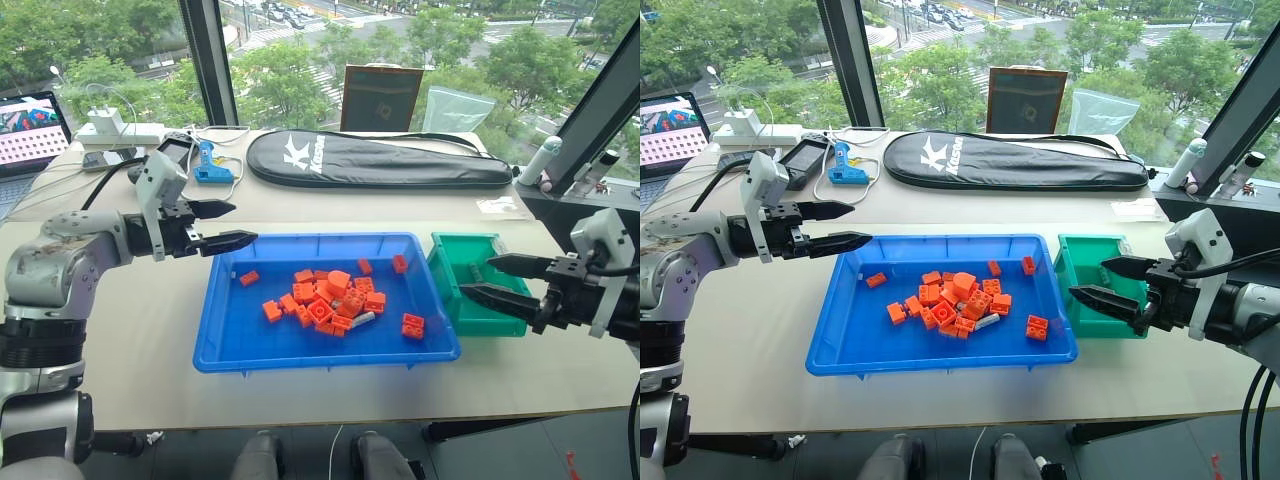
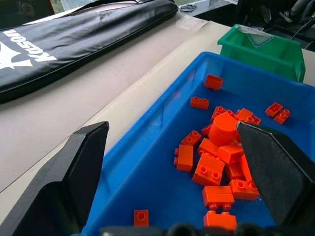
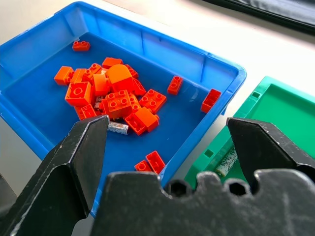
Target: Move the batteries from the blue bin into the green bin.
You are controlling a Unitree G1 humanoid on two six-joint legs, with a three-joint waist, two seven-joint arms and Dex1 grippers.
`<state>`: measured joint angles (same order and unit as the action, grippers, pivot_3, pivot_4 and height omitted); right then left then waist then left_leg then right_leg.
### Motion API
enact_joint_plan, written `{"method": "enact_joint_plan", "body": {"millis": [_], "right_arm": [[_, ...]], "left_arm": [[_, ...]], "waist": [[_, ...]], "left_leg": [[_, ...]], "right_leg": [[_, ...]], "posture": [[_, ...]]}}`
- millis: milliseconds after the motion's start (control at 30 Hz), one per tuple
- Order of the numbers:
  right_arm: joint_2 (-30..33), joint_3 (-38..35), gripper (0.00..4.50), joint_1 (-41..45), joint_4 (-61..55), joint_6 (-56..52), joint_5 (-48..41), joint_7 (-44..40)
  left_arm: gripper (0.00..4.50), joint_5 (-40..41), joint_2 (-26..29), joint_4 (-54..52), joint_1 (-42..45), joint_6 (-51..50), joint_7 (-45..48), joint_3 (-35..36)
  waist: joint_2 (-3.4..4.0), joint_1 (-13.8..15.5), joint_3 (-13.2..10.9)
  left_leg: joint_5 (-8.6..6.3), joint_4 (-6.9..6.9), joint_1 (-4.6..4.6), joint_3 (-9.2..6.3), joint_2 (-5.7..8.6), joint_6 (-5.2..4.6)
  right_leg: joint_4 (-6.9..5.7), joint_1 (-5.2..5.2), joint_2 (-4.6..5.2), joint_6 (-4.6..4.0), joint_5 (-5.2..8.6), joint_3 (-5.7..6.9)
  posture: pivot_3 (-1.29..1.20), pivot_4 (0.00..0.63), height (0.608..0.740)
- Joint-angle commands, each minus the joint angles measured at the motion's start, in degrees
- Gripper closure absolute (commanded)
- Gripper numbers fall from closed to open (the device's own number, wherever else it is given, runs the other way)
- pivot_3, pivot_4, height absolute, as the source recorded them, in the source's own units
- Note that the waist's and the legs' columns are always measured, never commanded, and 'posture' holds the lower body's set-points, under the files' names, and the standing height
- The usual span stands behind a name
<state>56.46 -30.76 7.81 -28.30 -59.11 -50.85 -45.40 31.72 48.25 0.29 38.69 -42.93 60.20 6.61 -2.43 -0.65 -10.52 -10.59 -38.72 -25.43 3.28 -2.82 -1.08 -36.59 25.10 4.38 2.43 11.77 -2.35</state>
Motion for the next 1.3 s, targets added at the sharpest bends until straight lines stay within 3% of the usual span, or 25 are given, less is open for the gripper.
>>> {"method": "enact_joint_plan", "body": {"millis": [33,133,300,567,767,1100,1200,1300], "right_arm": [[1.13,1.81,0.04,4.66,-0.41,1.13,-0.86,1.02],[2.01,9.44,0.04,12.51,-1.07,-0.95,-2.03,0.84],[3.02,25.13,0.04,21.47,1.21,-0.50,3.86,-2.43],[-8.04,43.53,0.04,30.84,9.99,4.30,14.70,-4.19],[-15.13,48.41,0.04,32.35,17.10,8.68,21.60,-3.76],[-18.42,50.52,0.04,31.71,22.81,14.10,29.13,-5.58],[-20.14,50.86,0.88,31.46,23.81,14.93,30.55,-5.53],[-20.60,51.14,2.02,31.37,24.32,15.63,32.02,-6.17]], "left_arm": [[0.00,2.94,0.86,-1.72,3.33,-1.17,2.29,1.24],[0.00,5.75,0.85,-5.26,6.04,-1.24,8.12,-1.05],[0.00,3.82,4.88,-10.03,3.51,0.33,15.66,-7.06],[0.00,3.45,7.27,-14.13,-1.23,2.45,18.10,-7.91],[0.00,4.64,7.94,-17.05,-4.33,2.09,16.85,-5.63],[0.00,6.79,10.90,-19.66,-7.39,0.22,16.33,-2.81],[0.00,6.82,11.13,-19.36,-7.16,0.58,16.41,-2.88],[0.00,6.64,11.29,-18.93,-6.91,0.97,16.56,-3.18]], "waist": [[0.00,0.00,0.00],[0.00,-0.10,0.00],[0.03,-0.22,0.02],[0.02,-0.23,0.02],[0.02,0.16,0.02],[0.03,-0.08,0.02],[0.03,-0.08,0.02],[0.03,-0.06,0.02]], "left_leg": [[0.00,0.00,0.00,0.00,0.00,0.00],[0.01,-0.06,-0.08,0.00,0.00,0.00],[-0.04,0.12,0.07,0.01,-0.01,-0.01],[-0.05,0.14,-0.06,0.00,-0.01,-0.02],[-0.05,0.03,-0.17,-0.01,0.02,-0.03],[-0.06,0.03,-0.11,-0.01,-0.02,-0.03],[-0.06,0.03,-0.11,-0.01,-0.02,-0.03],[-0.06,0.03,-0.11,0.00,-0.01,-0.02]], "right_leg": [[0.00,0.00,0.00,0.00,0.00,0.00],[-0.03,0.10,-0.01,0.01,0.01,-0.01],[-0.03,0.02,-0.02,-0.12,0.13,-0.03],[-0.07,0.19,-0.05,-0.14,0.16,-0.02],[-0.06,0.18,-0.02,-0.11,0.17,0.01],[-0.13,0.18,-0.05,-0.12,0.17,0.02],[-0.13,0.18,-0.06,-0.12,0.17,0.02],[-0.13,0.18,-0.05,-0.11,0.17,0.01]], "posture": [[0.00,0.150,0.734],[0.00,0.150,0.734],[0.00,0.150,0.734],[0.00,0.150,0.734],[0.00,0.150,0.734],[0.00,0.150,0.734],[0.00,0.150,0.734],[0.00,0.150,0.734]]}}
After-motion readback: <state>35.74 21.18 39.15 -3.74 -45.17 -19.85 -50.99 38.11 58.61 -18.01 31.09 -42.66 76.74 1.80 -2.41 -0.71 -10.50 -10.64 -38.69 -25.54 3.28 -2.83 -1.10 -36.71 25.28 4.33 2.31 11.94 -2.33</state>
